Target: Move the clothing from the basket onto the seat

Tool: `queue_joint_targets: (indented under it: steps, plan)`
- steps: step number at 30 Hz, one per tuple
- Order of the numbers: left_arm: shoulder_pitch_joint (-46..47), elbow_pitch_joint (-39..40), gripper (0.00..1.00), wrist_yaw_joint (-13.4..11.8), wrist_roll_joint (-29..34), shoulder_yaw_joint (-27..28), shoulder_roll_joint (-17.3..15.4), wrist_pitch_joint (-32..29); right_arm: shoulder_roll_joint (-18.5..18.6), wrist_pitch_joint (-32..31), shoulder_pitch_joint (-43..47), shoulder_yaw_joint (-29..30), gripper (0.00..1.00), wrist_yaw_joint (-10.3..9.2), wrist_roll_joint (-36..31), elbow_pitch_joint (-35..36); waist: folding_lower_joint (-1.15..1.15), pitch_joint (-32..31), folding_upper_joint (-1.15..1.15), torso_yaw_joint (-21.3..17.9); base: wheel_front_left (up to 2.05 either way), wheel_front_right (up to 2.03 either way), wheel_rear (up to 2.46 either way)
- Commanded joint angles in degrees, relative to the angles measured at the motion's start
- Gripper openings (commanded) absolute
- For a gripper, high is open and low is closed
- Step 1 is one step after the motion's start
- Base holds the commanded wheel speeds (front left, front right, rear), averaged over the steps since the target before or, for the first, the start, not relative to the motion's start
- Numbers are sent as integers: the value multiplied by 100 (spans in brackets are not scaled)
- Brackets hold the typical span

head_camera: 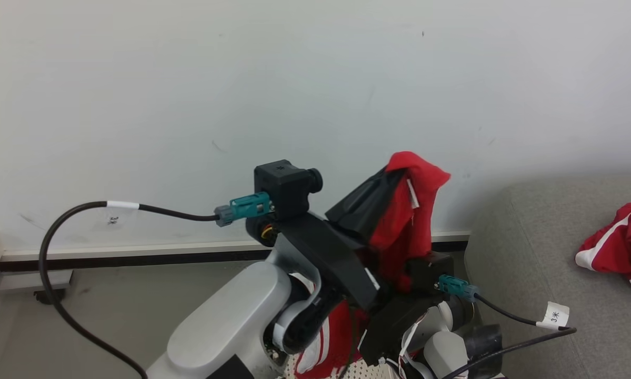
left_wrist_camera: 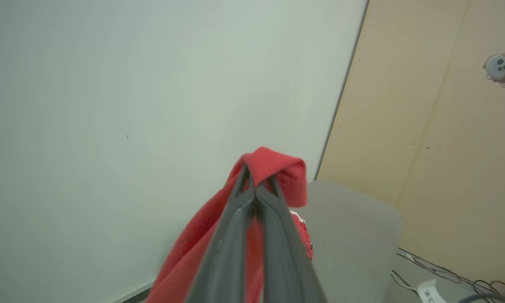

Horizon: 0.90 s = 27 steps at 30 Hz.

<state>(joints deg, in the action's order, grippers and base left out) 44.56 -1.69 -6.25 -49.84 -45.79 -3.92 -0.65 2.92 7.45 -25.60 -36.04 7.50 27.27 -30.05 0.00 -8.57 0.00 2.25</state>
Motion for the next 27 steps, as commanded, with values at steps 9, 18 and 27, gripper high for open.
queue_joint_targets:
  steps: [9,18,27]
  plan:
    - [-165,-966,100,77,427,67,-457,558,-6,-16,150,-45,0,-2,-37,164,0,26,0,-114,0,0,0]
    - [-472,-1802,100,577,581,79,-908,1279,-6,-190,523,317,0,-2,-385,582,0,77,0,-226,0,0,0]
    - [-880,-1959,100,891,615,100,-1143,1503,-8,-535,979,856,0,-2,-811,1258,0,115,0,-318,0,0,0]
